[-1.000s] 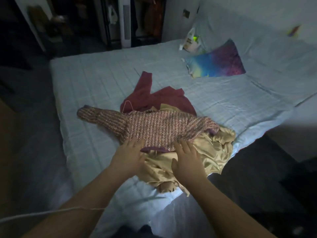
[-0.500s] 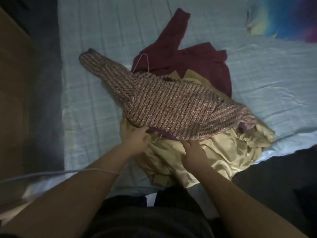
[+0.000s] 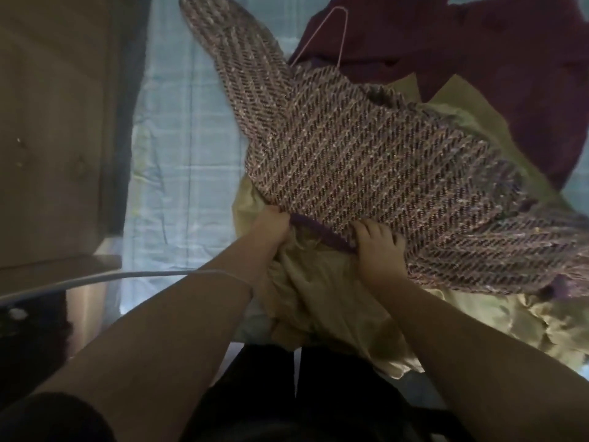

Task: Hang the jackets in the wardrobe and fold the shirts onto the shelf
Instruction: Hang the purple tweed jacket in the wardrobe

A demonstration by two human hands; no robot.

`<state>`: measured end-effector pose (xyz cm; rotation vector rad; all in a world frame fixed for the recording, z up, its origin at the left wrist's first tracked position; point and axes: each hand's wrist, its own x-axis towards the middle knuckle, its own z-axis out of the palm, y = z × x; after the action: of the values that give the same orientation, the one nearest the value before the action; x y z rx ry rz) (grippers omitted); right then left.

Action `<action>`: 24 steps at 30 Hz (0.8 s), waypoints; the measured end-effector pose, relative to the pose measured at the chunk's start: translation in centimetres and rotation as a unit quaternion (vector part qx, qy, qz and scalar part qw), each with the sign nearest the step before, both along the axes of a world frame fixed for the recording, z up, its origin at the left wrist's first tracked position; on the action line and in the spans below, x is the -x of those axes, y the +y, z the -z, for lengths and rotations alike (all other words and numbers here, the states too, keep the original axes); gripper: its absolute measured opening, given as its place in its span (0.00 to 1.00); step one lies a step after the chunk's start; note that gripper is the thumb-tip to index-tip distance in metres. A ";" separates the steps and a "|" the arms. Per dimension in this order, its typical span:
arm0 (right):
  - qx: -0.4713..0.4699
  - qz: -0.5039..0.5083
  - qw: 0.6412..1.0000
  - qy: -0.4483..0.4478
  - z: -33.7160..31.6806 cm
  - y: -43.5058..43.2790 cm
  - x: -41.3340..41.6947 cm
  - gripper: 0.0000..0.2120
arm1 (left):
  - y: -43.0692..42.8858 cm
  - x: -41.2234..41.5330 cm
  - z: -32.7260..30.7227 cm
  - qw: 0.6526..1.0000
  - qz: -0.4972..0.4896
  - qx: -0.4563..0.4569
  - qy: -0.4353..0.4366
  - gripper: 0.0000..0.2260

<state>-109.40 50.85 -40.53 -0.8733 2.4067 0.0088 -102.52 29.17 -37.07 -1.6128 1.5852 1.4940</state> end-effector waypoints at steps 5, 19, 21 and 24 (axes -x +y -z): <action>-0.020 0.009 1.000 -0.003 1.0 -1.3 1.0 0.27 | 0.7 -0.2 1.4 0.983 -0.134 -0.108 0.064 0.11; -0.043 0.042 0.998 0.008 0.4 -3.3 1.6 0.15 | -1.0 2.0 -1.1 0.986 -0.127 -0.083 0.066 0.12; -0.059 0.035 0.997 0.021 0.9 -3.5 1.4 0.16 | -1.4 1.4 -0.4 0.995 -0.078 -0.055 0.031 0.13; -0.041 0.041 0.998 0.026 1.5 -3.3 1.4 0.12 | -1.6 1.0 0.1 0.998 -0.040 -0.043 0.026 0.15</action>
<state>-110.84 47.53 -41.98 -0.7445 2.4707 0.1006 -103.53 27.54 -37.20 -1.6188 1.4780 1.6349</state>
